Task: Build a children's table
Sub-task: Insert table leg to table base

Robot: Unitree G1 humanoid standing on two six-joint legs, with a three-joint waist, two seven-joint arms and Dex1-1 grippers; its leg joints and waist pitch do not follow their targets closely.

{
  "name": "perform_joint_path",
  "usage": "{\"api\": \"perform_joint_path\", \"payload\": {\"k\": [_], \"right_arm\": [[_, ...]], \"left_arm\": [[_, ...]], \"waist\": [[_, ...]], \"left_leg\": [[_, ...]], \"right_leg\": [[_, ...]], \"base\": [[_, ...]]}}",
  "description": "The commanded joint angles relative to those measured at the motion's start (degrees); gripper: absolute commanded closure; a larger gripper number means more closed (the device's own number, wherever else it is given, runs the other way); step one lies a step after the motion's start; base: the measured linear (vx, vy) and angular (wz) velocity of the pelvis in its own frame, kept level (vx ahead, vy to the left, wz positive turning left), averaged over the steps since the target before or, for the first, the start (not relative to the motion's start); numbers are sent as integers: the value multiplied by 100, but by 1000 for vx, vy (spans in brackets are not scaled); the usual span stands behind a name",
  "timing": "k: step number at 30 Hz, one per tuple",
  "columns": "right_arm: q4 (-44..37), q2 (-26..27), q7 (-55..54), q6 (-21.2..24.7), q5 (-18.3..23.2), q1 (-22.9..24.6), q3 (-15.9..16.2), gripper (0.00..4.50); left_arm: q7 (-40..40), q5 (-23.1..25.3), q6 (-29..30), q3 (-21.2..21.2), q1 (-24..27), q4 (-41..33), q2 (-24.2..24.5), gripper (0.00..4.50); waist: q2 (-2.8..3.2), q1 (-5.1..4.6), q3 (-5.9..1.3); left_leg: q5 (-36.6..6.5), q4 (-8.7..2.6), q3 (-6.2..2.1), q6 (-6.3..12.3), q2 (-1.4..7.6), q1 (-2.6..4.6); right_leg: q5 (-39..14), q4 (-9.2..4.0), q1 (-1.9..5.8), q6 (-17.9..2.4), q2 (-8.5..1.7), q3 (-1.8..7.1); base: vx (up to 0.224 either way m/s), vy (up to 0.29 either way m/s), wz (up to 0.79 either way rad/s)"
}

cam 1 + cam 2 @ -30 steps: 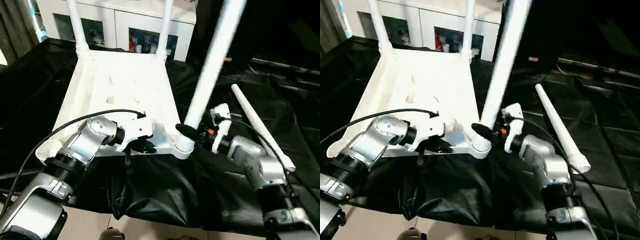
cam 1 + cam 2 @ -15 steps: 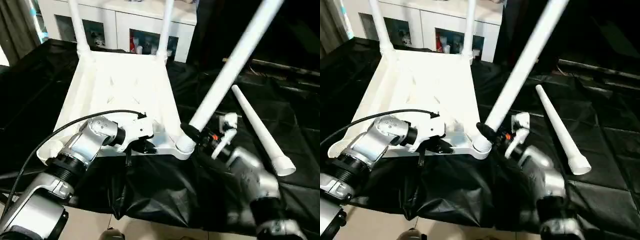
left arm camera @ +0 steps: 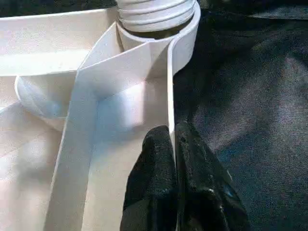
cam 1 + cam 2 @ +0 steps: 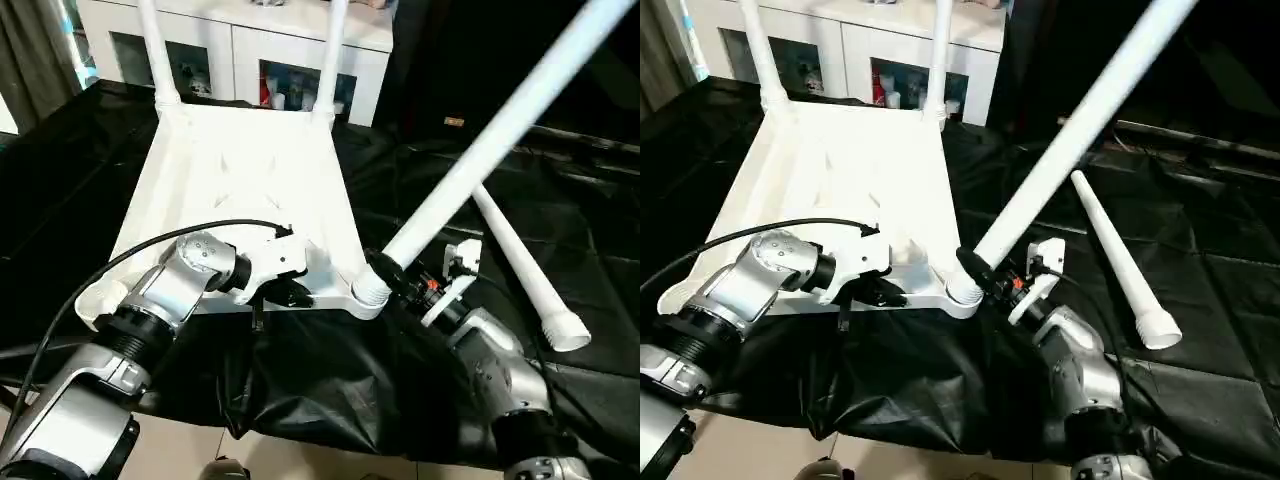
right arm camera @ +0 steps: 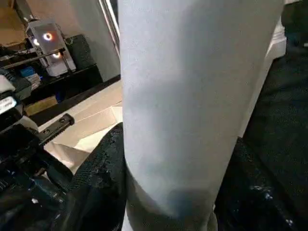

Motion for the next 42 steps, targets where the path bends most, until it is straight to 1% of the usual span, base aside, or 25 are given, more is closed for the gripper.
{"api": "perform_joint_path", "payload": {"k": [1,2,3,6,8,9,10,12,14,16,18,19,21,23,25,27,29,30,32,36,37,38,40,41,42], "right_arm": [[454,-217,-143,-36,-415,247,-32,260],[460,-258,-125,-106,-515,252,48,260],[460,-258,-125,-106,-515,252,48,260],[469,-328,-83,-199,-668,247,173,260],[448,-399,-31,-282,-823,233,316,260],[424,-464,-15,-354,-979,214,444,260],[435,-473,-12,-378,-1012,187,474,260],[435,-473,-12,-378,-1012,187,474,260],[471,-481,12,-429,-1048,117,510,260],[502,-501,57,-492,-1086,61,555,260],[506,-511,90,-490,-1090,34,582,260],[515,-521,112,-489,-1088,12,604,260],[516,-540,155,-463,-1097,-18,645,260],[518,-612,323,-345,-1153,-106,815,260],[518,-638,395,-301,-1177,-137,879,260],[603,-712,683,-156,-1220,-249,1011,260],[638,-727,779,-98,-1214,-280,1035,260],[679,-741,847,-71,-1215,-306,1048,260],[770,-769,920,-68,-1230,-358,1061,260],[1076,-870,1252,-30,-1232,-539,1108,260],[1132,-906,1370,-14,-1232,-584,1140,260],[1132,-906,1370,-14,-1232,-584,1140,260],[1275,-971,1608,-51,-1293,-687,1213,260],[1290,-976,1628,-59,-1301,-696,1220,260],[1290,-976,1628,-59,-1301,-696,1220,260]], "left_arm": [[9,114,-24,57,-127,91,76,450],[11,119,-36,58,-139,113,78,450],[11,119,-36,58,-139,113,78,450],[20,127,-51,57,-153,139,78,450],[28,129,-71,57,-160,163,78,450],[33,129,-82,59,-164,176,80,450],[34,130,-86,60,-166,182,78,450],[34,130,-86,60,-166,182,78,450],[34,131,-87,62,-160,181,75,450],[38,130,-80,65,-145,164,72,450],[39,128,-75,67,-138,156,72,450],[41,127,-76,67,-137,159,69,450],[46,129,-79,66,-132,159,70,450],[51,127,-84,67,-120,157,70,450],[51,126,-84,68,-115,154,71,450],[51,118,-74,65,-100,140,50,450],[52,115,-73,66,-93,134,46,450],[55,113,-72,66,-91,131,42,450],[50,108,-69,66,-83,118,44,450],[-24,67,-141,71,-64,108,54,450],[-67,47,-182,72,-62,114,54,450],[-67,47,-182,72,-62,114,54,450],[-220,-15,-295,65,-54,101,71,450],[-238,-22,-308,64,-52,98,73,450],[-238,-22,-308,64,-52,98,73,450]], "waist": [[190,-11,-305],[198,-14,-301],[187,-19,-298],[183,-13,-290],[166,-14,-286],[173,-11,-287],[154,-16,-288],[166,-14,-289],[150,-24,-287],[158,-37,-289],[169,-43,-284],[123,-60,-280],[153,-67,-271],[150,-68,-277],[144,-68,-274],[96,-66,-277],[116,-61,-280],[98,-62,-283],[109,-53,-284],[110,-67,-274],[133,-65,-267],[124,-66,-265],[119,-62,-265],[157,-65,-275],[147,-58,-281]], "left_leg": [[-2548,-526,-162,-247,275,129],[-2566,-527,-161,-251,275,132],[-2579,-529,-157,-258,270,130],[-2595,-522,-154,-231,260,140],[-2582,-523,-156,-220,263,135],[-2587,-524,-160,-215,265,140],[-2557,-523,-155,-203,263,135],[-2546,-531,-158,-193,266,134],[-2549,-538,-159,-185,266,122],[-2520,-547,-165,-180,267,114],[-2562,-549,-163,-178,271,129],[-2616,-552,-160,-176,277,135],[-2638,-559,-167,-182,274,136],[-2658,-558,-166,-181,276,144],[-2659,-554,-162,-168,272,144],[-2582,-544,-152,-132,270,138],[-2500,-547,-153,-117,275,129],[-2496,-543,-148,-110,276,131],[-2450,-543,-143,-107,279,130],[-2593,-543,-154,-127,275,145],[-2656,-549,-162,-137,279,150],[-2682,-547,-162,-133,278,159],[-2690,-551,-165,-125,279,159],[-2717,-557,-168,-142,281,167],[-2664,-563,-169,-145,284,157]], "right_leg": [[-2531,-611,129,-854,-561,293],[-2502,-608,124,-865,-556,293],[-2480,-603,127,-870,-549,293],[-2671,-630,122,-831,-563,296],[-2763,-639,121,-794,-568,299],[-2834,-647,116,-763,-570,297],[-2822,-649,120,-756,-567,300],[-2808,-646,119,-761,-566,300],[-2816,-646,128,-758,-567,293],[-2829,-651,140,-753,-570,287],[-2854,-667,123,-752,-570,285],[-2881,-675,119,-747,-565,280],[-2917,-674,116,-737,-562,280],[-2917,-680,113,-736,-570,285],[-2940,-687,110,-732,-574,289],[-2973,-691,114,-714,-574,291],[-2880,-675,118,-736,-571,294],[-2857,-673,114,-747,-569,295],[-2761,-663,115,-780,-573,300],[-2957,-679,107,-758,-575,284],[-3046,-700,108,-739,-579,281],[-3078,-706,103,-729,-576,282],[-3095,-708,109,-726,-582,286],[-3030,-708,114,-752,-580,290],[-2905,-685,130,-781,-572,293]], "base": [[0,0,0],[0,0,0],[0,0,0],[0,0,0],[0,0,0],[0,0,0],[0,0,0],[0,0,0],[0,0,0],[0,0,0],[0,0,0],[0,0,0],[0,0,0],[0,0,0],[0,0,0],[0,0,0],[0,0,0],[0,0,0],[0,0,0],[0,0,0],[0,0,0],[0,0,0],[0,0,0],[0,0,0],[0,0,0]]}}
